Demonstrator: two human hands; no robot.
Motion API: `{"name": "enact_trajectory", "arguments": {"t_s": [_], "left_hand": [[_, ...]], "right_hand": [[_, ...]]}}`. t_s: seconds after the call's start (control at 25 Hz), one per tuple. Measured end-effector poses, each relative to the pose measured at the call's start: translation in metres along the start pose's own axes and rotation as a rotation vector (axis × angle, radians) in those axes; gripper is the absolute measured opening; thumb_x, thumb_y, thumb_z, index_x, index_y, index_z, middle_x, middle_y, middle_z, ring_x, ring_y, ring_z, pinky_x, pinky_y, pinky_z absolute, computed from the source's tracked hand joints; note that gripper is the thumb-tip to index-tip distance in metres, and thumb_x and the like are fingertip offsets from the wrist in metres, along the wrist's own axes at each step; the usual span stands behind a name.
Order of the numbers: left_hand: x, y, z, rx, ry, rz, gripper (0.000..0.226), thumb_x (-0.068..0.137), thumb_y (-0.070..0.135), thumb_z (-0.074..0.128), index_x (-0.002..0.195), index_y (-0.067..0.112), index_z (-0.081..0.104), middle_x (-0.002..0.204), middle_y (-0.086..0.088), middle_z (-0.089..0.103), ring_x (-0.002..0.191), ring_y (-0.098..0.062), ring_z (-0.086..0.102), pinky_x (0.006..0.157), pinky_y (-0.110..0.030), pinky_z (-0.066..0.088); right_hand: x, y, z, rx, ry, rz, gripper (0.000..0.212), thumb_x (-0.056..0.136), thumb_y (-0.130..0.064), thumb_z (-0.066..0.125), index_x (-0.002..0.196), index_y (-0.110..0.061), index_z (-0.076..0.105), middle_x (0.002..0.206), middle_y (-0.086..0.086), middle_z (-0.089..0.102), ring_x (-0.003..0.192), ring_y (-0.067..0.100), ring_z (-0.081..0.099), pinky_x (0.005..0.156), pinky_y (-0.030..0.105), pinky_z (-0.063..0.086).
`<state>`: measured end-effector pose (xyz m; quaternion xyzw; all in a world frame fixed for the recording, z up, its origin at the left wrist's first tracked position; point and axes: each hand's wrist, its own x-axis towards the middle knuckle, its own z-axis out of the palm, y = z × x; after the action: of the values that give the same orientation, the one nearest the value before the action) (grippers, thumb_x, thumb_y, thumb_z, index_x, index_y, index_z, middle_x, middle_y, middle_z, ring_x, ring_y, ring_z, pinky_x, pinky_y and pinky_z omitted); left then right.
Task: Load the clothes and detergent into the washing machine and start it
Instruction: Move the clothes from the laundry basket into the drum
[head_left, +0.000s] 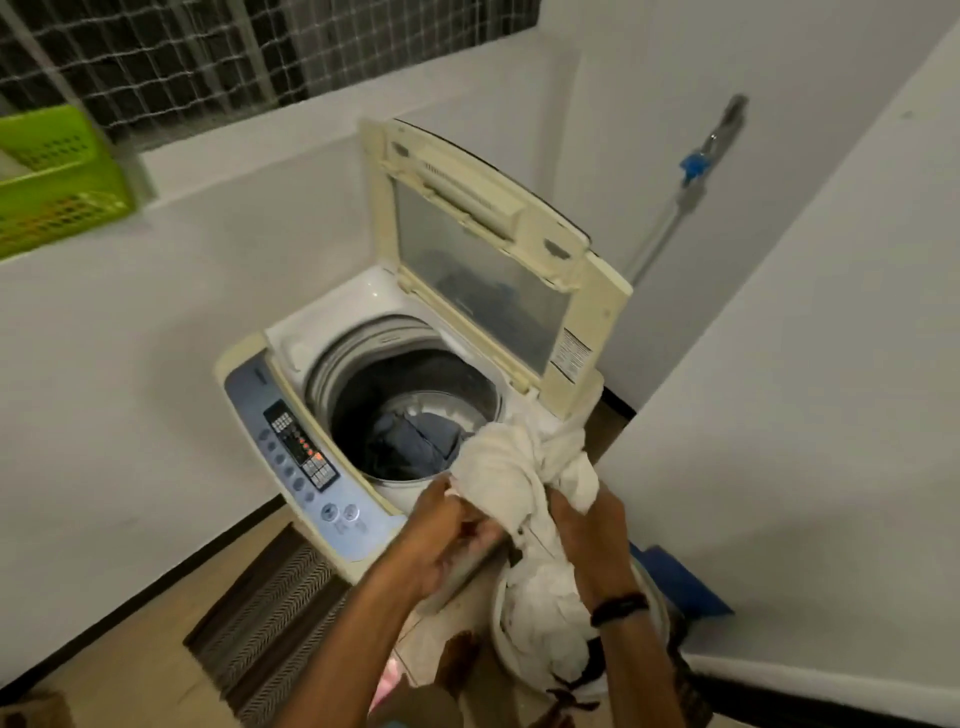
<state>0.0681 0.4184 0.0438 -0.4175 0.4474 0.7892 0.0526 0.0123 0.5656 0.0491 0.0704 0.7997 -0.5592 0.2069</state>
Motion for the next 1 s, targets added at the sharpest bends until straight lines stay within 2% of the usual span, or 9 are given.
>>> {"name": "enact_trajectory", "arguments": {"t_s": [0.04, 0.16, 0.24, 0.36, 0.48, 0.56, 0.68, 0.92, 1.0], "left_hand": [[-0.001, 0.015, -0.016, -0.074, -0.016, 0.015, 0.030, 0.093, 0.004, 0.048, 0.120, 0.009, 0.060, 0.086, -0.008, 0.068, 0.067, -0.020, 0.065, 0.064, -0.033, 0.057], [0.024, 0.069, -0.056, -0.244, 0.147, 0.190, 0.018, 0.101, 0.025, 0.046, 0.095, 0.017, 0.061, 0.068, -0.003, 0.050, 0.055, -0.017, 0.046, 0.068, -0.037, 0.049], [0.052, 0.090, -0.065, -0.120, 0.187, 0.196, 0.021, 0.099, 0.027, 0.047, 0.099, 0.014, 0.063, 0.068, -0.001, 0.052, 0.060, -0.017, 0.050, 0.075, -0.037, 0.052], [0.103, 0.090, -0.083, 0.125, 0.215, 0.125, 0.034, 0.097, 0.035, 0.047, 0.116, 0.010, 0.059, 0.087, -0.004, 0.063, 0.076, -0.019, 0.061, 0.067, -0.030, 0.053], [0.123, 0.068, -0.081, 0.340, 0.313, 0.143, 0.045, 0.086, 0.050, 0.056, 0.117, 0.017, 0.057, 0.107, -0.003, 0.064, 0.093, -0.025, 0.063, 0.083, -0.041, 0.056], [0.121, 0.043, -0.063, 0.427, 0.337, 0.234, 0.025, 0.085, 0.045, 0.057, 0.097, 0.024, 0.063, 0.098, -0.003, 0.070, 0.090, -0.026, 0.067, 0.088, -0.047, 0.056], [0.110, -0.009, -0.026, 0.507, 0.244, 0.257, 0.013, 0.086, 0.035, 0.059, 0.088, 0.026, 0.067, 0.087, 0.004, 0.072, 0.084, -0.020, 0.070, 0.085, -0.045, 0.057], [0.110, -0.122, 0.051, 0.908, -0.102, 0.082, 0.017, 0.093, 0.026, 0.058, 0.106, 0.022, 0.068, 0.104, 0.008, 0.069, 0.099, -0.012, 0.064, 0.089, -0.023, 0.049], [0.134, -0.168, 0.066, 1.098, -0.183, -0.011, 0.020, 0.092, 0.031, 0.055, 0.108, 0.025, 0.064, 0.108, 0.007, 0.067, 0.103, -0.013, 0.062, 0.091, -0.026, 0.048]], "right_hand": [[0.010, -0.013, 0.017, -0.035, 0.048, -0.055, 0.004, 0.091, -0.014, 0.062, 0.093, -0.017, 0.062, 0.095, 0.001, 0.065, 0.091, 0.019, 0.061, 0.084, 0.027, 0.054], [0.044, -0.053, 0.083, -0.093, 0.055, -0.213, 0.042, 0.092, -0.027, 0.062, 0.131, -0.012, 0.055, 0.126, 0.004, 0.062, 0.117, 0.017, 0.055, 0.103, 0.025, 0.038], [0.068, -0.061, 0.120, -0.139, -0.056, -0.250, 0.058, 0.093, -0.031, 0.060, 0.144, -0.011, 0.041, 0.141, 0.008, 0.053, 0.127, 0.022, 0.050, 0.100, 0.020, 0.034], [0.095, -0.051, 0.149, -0.270, -0.207, -0.132, 0.080, 0.091, -0.033, 0.061, 0.154, -0.010, 0.017, 0.152, 0.012, 0.038, 0.137, 0.029, 0.041, 0.108, 0.031, 0.036], [0.110, -0.014, 0.131, -0.337, -0.185, -0.098, 0.046, 0.094, -0.025, 0.056, 0.137, -0.010, 0.050, 0.134, 0.008, 0.058, 0.122, 0.021, 0.055, 0.105, 0.031, 0.042], [0.116, 0.020, 0.104, -0.370, -0.164, -0.078, 0.024, 0.093, -0.025, 0.050, 0.103, -0.015, 0.070, 0.105, 0.005, 0.071, 0.097, 0.018, 0.065, 0.097, 0.036, 0.051], [0.121, 0.095, 0.051, -0.356, -0.074, 0.040, 0.027, 0.080, -0.030, 0.047, 0.058, -0.018, 0.056, 0.063, -0.001, 0.063, 0.061, 0.019, 0.058, 0.066, 0.047, 0.053], [0.104, 0.251, -0.038, -0.356, 0.001, 0.441, 0.023, 0.087, -0.029, 0.055, 0.078, -0.014, 0.070, 0.077, 0.009, 0.070, 0.077, 0.029, 0.068, 0.073, 0.041, 0.057], [0.100, 0.278, -0.055, -0.358, -0.004, 0.536, 0.024, 0.089, -0.018, 0.055, 0.078, -0.004, 0.071, 0.076, 0.014, 0.070, 0.075, 0.030, 0.065, 0.069, 0.037, 0.052]]}}
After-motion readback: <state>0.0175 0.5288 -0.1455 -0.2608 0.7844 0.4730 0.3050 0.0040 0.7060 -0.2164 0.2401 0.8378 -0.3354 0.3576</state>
